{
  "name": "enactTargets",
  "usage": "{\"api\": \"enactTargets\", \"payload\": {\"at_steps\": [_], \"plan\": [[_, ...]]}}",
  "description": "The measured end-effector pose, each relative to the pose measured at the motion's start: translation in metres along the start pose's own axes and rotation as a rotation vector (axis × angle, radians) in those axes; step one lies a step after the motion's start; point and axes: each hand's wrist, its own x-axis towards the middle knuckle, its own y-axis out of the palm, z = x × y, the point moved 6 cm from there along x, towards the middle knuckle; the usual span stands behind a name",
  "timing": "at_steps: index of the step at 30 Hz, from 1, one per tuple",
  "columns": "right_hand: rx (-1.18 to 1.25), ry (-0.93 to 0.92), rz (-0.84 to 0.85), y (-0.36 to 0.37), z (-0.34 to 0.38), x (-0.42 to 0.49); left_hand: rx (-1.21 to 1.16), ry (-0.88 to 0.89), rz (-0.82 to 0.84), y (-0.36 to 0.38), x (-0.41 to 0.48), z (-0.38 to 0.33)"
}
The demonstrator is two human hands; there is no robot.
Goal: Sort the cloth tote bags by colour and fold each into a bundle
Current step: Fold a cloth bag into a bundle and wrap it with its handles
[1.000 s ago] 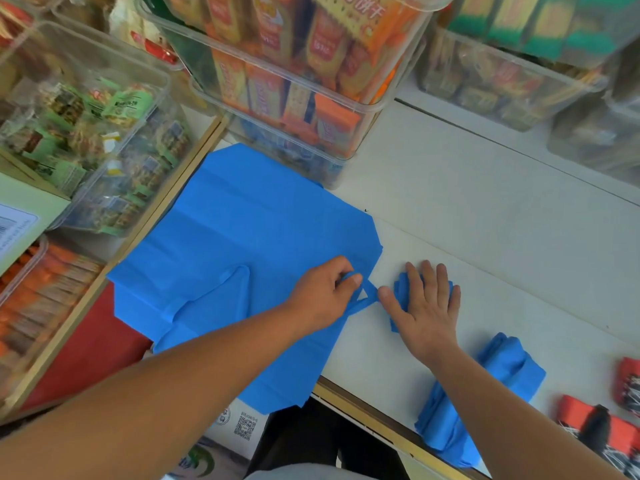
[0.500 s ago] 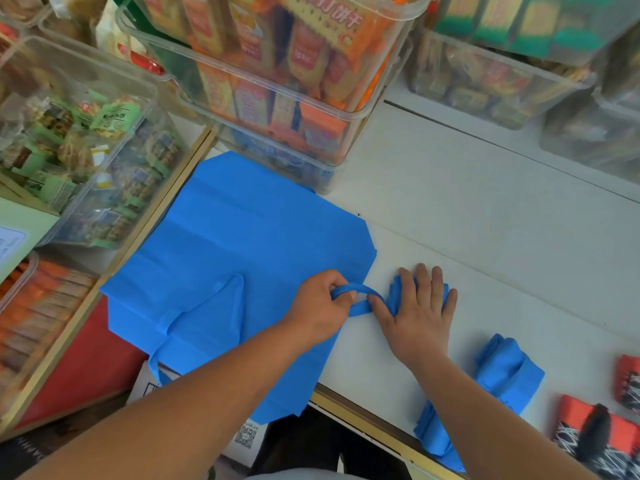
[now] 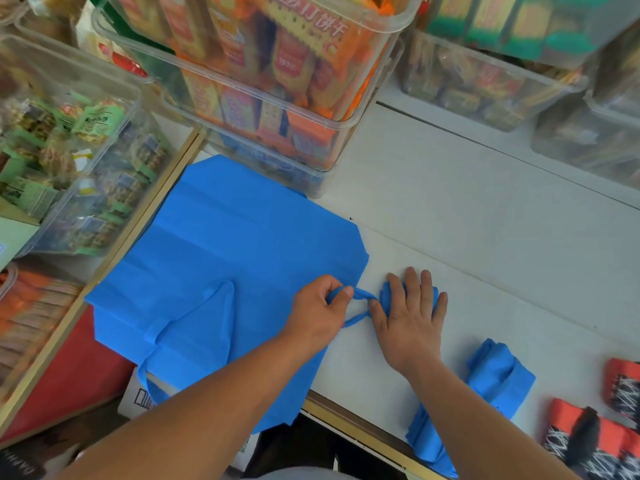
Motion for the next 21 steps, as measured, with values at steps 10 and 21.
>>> {"api": "enactTargets", "payload": {"at_steps": [10, 21], "plan": [[0.338, -0.117, -0.143, -0.028, -0.007, 0.000, 0.114, -0.141, 0.008, 0.001, 0.020, -0.004], [0.743, 0.573, 0.156, -0.037, -0.029, 0.006, 0.172, -0.092, 0.060, -0.007, 0.010, -0.020]]}}
